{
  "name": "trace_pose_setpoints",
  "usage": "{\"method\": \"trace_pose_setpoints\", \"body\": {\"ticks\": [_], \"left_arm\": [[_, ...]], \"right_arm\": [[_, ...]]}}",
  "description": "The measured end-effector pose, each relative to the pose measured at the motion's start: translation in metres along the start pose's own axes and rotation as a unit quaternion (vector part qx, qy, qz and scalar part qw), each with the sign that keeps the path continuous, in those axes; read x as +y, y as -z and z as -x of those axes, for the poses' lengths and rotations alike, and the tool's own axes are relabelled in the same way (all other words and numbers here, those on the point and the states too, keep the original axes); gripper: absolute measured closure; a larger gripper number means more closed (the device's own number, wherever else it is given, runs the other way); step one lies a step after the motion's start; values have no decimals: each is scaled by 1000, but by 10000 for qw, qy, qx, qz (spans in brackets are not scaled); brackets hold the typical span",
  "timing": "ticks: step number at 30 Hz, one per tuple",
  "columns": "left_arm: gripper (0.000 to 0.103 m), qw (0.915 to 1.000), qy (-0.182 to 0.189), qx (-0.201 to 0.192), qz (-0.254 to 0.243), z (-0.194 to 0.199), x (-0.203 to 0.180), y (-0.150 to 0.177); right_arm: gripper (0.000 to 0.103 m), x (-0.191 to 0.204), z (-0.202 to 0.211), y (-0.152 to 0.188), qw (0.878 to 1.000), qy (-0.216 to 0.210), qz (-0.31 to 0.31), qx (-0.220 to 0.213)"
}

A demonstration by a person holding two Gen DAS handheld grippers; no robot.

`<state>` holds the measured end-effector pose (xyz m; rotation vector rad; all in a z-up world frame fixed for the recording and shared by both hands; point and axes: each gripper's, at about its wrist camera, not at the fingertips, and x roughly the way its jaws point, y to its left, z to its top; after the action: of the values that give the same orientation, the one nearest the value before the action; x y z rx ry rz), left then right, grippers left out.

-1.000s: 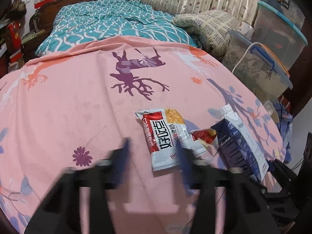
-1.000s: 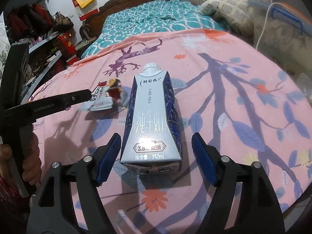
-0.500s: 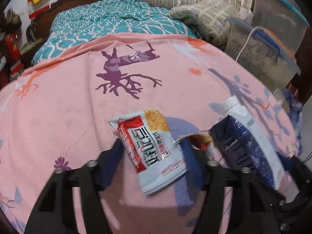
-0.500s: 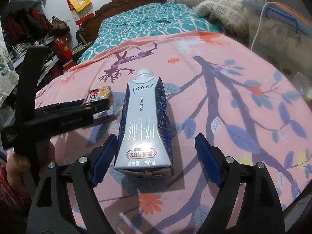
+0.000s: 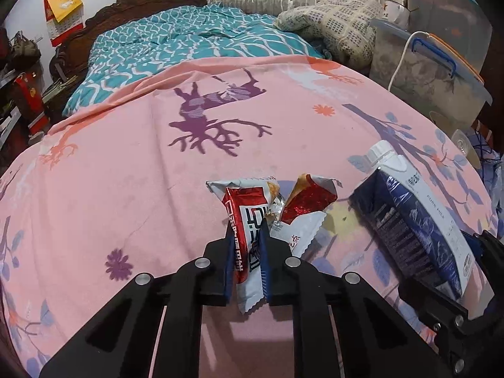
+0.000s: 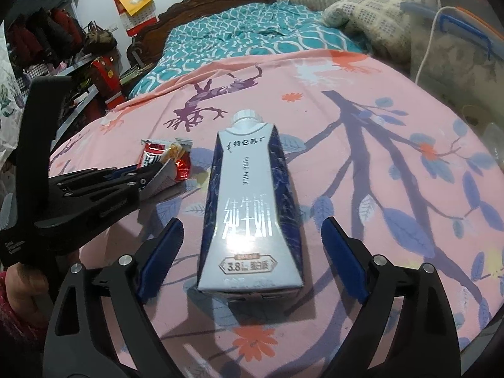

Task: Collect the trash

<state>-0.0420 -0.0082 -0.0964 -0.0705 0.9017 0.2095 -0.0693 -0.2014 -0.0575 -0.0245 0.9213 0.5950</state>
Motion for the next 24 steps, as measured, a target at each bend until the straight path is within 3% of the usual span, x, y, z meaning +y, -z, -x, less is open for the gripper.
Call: {"method": "trace_pose_setpoints", "body": {"ticks": [11, 13, 15, 24], "left_arm": [[91, 9995, -297, -76, 111, 12, 21, 10], [91, 9993, -328, -84, 142, 13, 25, 11], [91, 9992, -340, -91, 170, 14, 28, 12], [91, 9974, -586, -129, 407, 21, 56, 19]], "right_arm": [[16, 10, -8, 1, 9998, 5, 128, 121], [35, 13, -8, 1, 9997, 28, 197, 116], [46, 20, -10, -1, 9992, 4, 361, 163], [47, 73, -22, -11, 9930, -417, 1086, 218]]}}
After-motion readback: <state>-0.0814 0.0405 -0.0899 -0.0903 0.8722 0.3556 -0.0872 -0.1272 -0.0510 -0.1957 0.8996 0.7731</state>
